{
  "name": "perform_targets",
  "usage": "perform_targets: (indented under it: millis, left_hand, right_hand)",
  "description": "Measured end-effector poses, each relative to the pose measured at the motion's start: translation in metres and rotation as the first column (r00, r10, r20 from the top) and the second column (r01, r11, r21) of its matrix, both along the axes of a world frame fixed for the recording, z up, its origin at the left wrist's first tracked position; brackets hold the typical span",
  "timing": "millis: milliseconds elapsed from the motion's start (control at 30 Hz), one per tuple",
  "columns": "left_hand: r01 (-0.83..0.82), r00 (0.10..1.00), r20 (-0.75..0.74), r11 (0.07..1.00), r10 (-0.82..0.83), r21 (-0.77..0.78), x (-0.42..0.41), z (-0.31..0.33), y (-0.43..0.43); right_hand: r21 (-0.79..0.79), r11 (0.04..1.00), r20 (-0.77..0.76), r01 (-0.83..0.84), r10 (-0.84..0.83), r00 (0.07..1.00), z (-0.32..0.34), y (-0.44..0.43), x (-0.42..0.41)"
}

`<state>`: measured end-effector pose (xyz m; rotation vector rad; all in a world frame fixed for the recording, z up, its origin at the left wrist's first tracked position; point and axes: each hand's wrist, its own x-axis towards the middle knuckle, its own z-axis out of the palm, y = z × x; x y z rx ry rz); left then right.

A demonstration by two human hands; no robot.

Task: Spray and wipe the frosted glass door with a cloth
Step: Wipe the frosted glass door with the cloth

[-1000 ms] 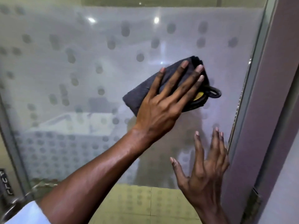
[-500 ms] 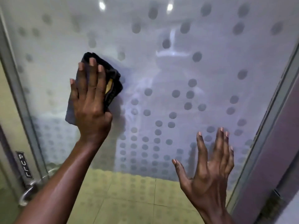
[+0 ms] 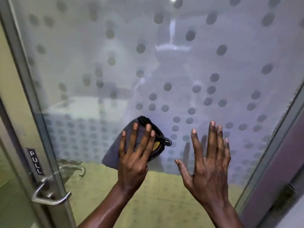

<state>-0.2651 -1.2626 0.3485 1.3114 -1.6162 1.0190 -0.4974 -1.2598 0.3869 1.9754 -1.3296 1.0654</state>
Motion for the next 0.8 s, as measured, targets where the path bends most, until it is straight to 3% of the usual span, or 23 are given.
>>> perform_targets:
  millis: [167, 333, 400, 500, 600, 700, 800]
  left_hand:
    - [0.031, 0.986, 0.165, 0.998, -0.020, -0.063, 0.041, 0.029, 0.003]
    - [-0.057, 0.955, -0.297, 0.986, 0.007, -0.159, 0.099, 0.069, 0.003]
    - [0.000, 0.939, -0.340, 0.986, -0.058, -0.168, 0.088, 0.070, 0.005]
    - [0.104, 0.975, -0.186, 0.989, -0.122, -0.101, 0.065, 0.026, 0.004]
    - [0.154, 0.981, 0.107, 0.986, -0.161, 0.071, 0.044, -0.044, 0.005]
    - [0.170, 0.927, 0.304, 0.968, -0.221, 0.184, 0.038, -0.079, 0.008]
    - [0.186, 0.838, 0.478, 0.961, -0.264, 0.205, 0.049, -0.068, 0.006]
  right_hand:
    - [-0.022, 1.000, 0.057, -0.004, 0.006, 0.998, -0.001, -0.001, 0.003]
    - [-0.036, 0.999, 0.112, -0.027, 0.031, 0.993, -0.001, 0.000, 0.009]
    - [-0.048, 0.998, 0.132, -0.036, 0.042, 0.990, 0.000, 0.002, 0.012]
    - [-0.064, 0.997, 0.156, -0.034, 0.043, 0.987, 0.000, 0.002, 0.016]
    - [-0.072, 0.997, 0.180, -0.030, 0.043, 0.983, -0.001, 0.002, 0.019]
    - [-0.079, 0.997, 0.178, -0.021, 0.035, 0.983, 0.000, 0.002, 0.020]
    - [-0.075, 0.997, 0.180, -0.012, 0.026, 0.983, 0.000, 0.002, 0.019]
